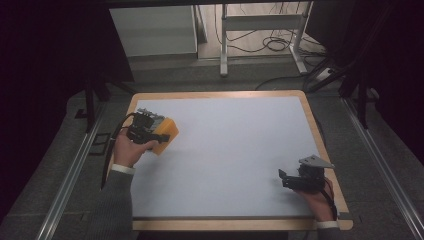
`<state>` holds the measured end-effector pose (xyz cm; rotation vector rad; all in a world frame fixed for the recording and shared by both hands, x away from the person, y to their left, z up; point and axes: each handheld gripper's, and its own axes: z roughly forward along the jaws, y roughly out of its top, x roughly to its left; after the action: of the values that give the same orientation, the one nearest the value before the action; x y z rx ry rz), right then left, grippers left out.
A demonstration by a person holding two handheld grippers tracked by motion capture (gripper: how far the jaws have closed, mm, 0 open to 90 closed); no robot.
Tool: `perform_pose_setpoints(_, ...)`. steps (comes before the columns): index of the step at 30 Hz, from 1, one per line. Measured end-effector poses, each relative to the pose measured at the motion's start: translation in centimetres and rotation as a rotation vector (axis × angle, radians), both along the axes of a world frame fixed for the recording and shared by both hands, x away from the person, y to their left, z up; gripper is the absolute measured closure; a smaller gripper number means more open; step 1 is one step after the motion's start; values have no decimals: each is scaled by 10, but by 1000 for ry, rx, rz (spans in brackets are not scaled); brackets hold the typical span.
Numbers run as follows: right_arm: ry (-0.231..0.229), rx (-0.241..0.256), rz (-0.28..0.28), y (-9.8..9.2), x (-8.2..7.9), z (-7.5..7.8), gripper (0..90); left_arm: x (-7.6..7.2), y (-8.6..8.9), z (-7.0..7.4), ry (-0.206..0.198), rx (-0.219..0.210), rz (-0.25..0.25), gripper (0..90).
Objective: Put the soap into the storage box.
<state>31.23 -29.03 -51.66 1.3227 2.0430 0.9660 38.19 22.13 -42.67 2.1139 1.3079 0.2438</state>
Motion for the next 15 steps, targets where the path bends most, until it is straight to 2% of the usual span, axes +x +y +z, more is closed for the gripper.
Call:
perform_pose_setpoints(4, 0, 1, -5, -1, 0, 0, 61, 9, 7, 1, 12, -19, 14, 609)
perform_pose_setpoints(7, -4, 5, -5, -1, 0, 1, 61, 17, 16, 2, 15, -40, 45, 609)
perform_pose_setpoints(15, -18, 19, -19, -7, 0, 5, 61, 29, 26, 3, 9, -44, 95, 610)
